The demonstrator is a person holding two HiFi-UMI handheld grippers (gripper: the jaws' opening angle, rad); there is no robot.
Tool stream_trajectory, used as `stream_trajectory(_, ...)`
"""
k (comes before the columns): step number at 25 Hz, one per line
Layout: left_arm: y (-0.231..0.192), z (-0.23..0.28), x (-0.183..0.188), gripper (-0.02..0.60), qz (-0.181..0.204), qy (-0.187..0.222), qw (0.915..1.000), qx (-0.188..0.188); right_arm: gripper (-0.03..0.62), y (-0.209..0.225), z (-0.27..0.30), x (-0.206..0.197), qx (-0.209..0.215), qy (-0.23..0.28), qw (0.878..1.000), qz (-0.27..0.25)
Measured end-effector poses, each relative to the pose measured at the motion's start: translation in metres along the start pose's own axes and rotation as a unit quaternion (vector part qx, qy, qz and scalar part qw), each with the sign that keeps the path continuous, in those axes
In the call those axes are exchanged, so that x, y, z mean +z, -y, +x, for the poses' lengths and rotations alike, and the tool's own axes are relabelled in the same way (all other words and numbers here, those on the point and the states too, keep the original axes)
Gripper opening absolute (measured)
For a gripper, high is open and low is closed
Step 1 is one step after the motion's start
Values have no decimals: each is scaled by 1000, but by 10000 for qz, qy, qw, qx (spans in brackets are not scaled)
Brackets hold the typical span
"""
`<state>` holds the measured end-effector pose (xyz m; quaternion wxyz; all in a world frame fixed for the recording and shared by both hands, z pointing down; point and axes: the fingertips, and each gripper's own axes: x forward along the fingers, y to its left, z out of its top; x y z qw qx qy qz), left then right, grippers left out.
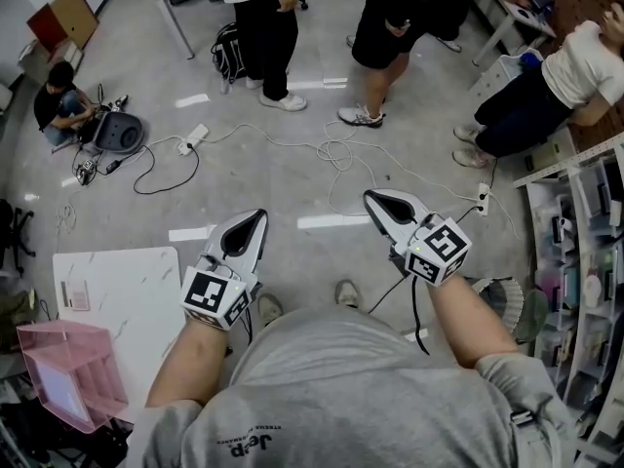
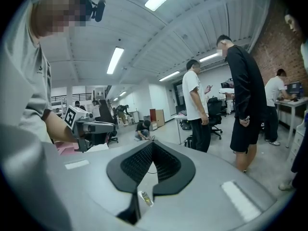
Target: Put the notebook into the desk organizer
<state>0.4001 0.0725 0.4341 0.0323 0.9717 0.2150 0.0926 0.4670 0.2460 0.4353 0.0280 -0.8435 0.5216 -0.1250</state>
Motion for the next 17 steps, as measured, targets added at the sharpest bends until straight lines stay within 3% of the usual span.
stream_trajectory(17, -4, -17, 10, 57, 103, 97, 9998, 108, 0, -12, 7, 0, 114, -46, 9999, -53)
